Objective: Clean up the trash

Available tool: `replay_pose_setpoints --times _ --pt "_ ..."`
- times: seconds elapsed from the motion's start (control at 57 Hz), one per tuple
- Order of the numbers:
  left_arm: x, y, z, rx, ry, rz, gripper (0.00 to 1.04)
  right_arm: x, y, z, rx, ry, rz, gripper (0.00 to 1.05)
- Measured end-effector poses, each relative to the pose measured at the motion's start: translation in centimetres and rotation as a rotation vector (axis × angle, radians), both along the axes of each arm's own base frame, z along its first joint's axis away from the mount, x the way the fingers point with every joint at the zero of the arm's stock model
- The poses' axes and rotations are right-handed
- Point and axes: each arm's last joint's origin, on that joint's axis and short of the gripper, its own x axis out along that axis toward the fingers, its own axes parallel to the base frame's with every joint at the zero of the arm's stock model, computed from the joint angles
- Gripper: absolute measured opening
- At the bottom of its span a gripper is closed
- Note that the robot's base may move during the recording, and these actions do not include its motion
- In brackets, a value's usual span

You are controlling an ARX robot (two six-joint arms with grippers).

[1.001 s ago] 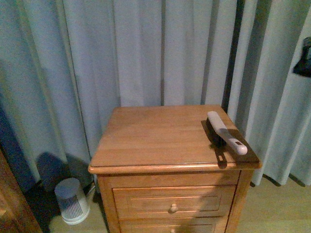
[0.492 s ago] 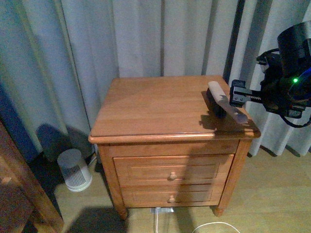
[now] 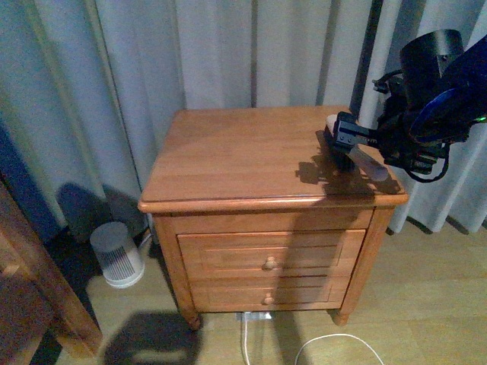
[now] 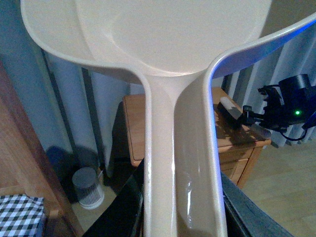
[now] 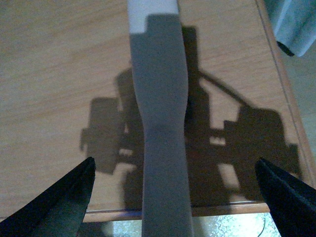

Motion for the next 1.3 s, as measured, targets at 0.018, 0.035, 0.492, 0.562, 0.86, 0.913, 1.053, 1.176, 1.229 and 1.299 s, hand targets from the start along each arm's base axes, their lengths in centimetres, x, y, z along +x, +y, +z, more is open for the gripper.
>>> replay_pose_setpoints --times 0.018,0.035,0.492,0.562,0.86,0.913,1.053,1.176,1.229,1.299 --pt "0.0 0.0 0.0 0.0 0.0 0.0 0.28 0.0 0.1 -0.2 0.003 0.005 0.003 0.98" --pt "0.0 0.0 0.0 0.0 0.0 0.0 0.28 0.0 0.2 -0.3 0.004 0.006 0.004 0.98" --pt "0.0 0.0 0.0 0.0 0.0 0.0 0.28 0.4 0.9 -2.4 0.019 0.027 0.001 0.66" --pt "0.0 0.0 0.0 0.0 0.0 0.0 0.28 0.3 0.9 -2.5 0.023 0.023 0.001 0.55" --pt "0.0 0.0 0.0 0.0 0.0 0.0 0.28 -1.2 0.3 -3.1 0.027 0.048 -0.003 0.19" --pt "0.0 0.0 0.0 0.0 0.0 0.0 0.28 -1.4 0.1 -2.8 0.028 0.043 -0.007 0.19" --pt "0.0 0.0 0.0 0.0 0.0 0.0 0.28 -2.1 -0.7 -1.5 0.031 0.015 -0.016 0.19" --pt "0.0 0.0 0.0 0.0 0.0 0.0 0.28 -3.1 -1.7 0.4 0.02 -0.026 -0.009 0.19" --pt "0.0 0.0 0.0 0.0 0.0 0.0 0.28 -3.7 -2.0 1.3 0.014 -0.047 0.002 0.19" --pt "0.0 0.0 0.0 0.0 0.0 0.0 0.28 -5.0 -2.3 3.2 -0.006 -0.094 0.027 0.19"
